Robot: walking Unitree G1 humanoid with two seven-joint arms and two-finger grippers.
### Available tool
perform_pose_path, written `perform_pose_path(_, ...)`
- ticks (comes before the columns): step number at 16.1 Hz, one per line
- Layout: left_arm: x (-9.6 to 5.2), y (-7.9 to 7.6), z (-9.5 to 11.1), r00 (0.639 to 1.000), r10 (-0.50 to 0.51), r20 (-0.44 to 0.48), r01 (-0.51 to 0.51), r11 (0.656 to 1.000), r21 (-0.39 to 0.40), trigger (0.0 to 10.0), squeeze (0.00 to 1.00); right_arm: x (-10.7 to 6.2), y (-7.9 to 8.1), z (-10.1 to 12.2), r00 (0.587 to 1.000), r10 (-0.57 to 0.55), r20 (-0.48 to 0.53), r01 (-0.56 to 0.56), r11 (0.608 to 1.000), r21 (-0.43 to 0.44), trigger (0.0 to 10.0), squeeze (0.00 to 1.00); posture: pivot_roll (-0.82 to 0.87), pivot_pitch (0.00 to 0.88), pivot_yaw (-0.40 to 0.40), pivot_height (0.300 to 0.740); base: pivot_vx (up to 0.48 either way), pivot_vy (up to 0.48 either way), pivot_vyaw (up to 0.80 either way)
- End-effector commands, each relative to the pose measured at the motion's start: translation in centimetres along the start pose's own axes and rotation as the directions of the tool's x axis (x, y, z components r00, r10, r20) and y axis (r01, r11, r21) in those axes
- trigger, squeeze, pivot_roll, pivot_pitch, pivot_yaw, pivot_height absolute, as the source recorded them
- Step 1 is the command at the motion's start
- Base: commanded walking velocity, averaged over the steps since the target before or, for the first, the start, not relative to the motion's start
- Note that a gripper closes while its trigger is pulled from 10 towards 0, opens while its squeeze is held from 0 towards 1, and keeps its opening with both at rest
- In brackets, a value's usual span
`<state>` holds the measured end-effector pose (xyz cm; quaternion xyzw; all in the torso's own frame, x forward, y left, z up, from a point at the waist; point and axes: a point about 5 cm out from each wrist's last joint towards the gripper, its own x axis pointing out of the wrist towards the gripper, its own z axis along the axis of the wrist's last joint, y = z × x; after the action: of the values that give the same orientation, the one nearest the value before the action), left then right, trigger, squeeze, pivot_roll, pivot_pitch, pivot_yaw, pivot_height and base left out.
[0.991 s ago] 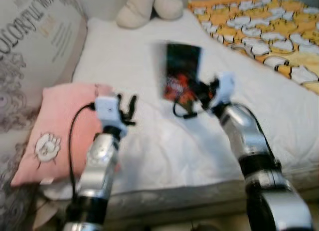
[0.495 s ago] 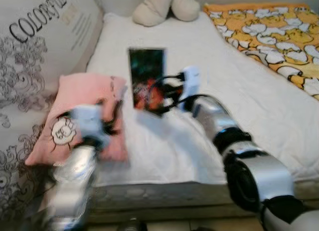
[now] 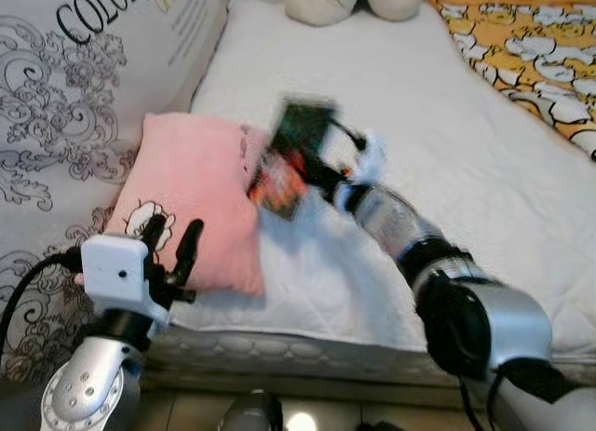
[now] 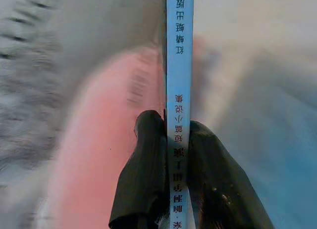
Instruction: Clean up the room
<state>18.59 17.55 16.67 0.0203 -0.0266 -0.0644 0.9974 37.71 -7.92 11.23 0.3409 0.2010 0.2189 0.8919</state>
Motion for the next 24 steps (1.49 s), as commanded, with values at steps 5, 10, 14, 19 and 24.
perform_pose_path(5,-0.3,-3.2,1.7,0.983,-0.179,0.040,0.181,0.982,-0.059,10.0,0.00,-1.9,-3.9,-2.7,0.965,-0.184,-0.186,0.112,0.932,-0.344,0.0,0.00,0.26,0.173,0.061,0.740,0.000,0.000,0.00)
perform_pose_path(10,-0.7,-5.4,0.7,0.945,-0.326,0.001,0.326,0.943,-0.068,10.0,0.00,-2.4,-4.7,-1.4,0.944,-0.251,-0.212,0.087,0.813,-0.575,0.0,0.00,0.25,0.190,0.057,0.740,0.000,0.000,0.00)
perform_pose_path(14,-1.0,-5.3,-0.1,0.935,-0.354,-0.019,0.353,0.934,-0.057,10.0,0.00,-2.3,-4.5,-0.6,0.951,-0.265,-0.160,0.122,0.796,-0.593,0.0,0.00,0.24,0.193,0.058,0.740,0.000,0.000,0.00)
perform_pose_path(19,-1.1,-4.9,-0.2,0.945,-0.327,-0.033,0.325,0.945,-0.043,10.0,0.00,-2.2,-4.6,-0.4,0.944,-0.313,-0.102,0.186,0.763,-0.619,10.0,1.00,0.25,0.203,0.064,0.740,0.000,0.000,0.00)
perform_pose_path(24,-1.5,-5.1,-0.5,0.950,-0.308,-0.046,0.305,0.951,-0.057,10.0,0.00,-1.4,-3.0,1.6,0.959,-0.279,-0.047,0.146,0.631,-0.762,10.0,1.00,0.25,0.207,0.058,0.740,0.000,0.000,0.00)
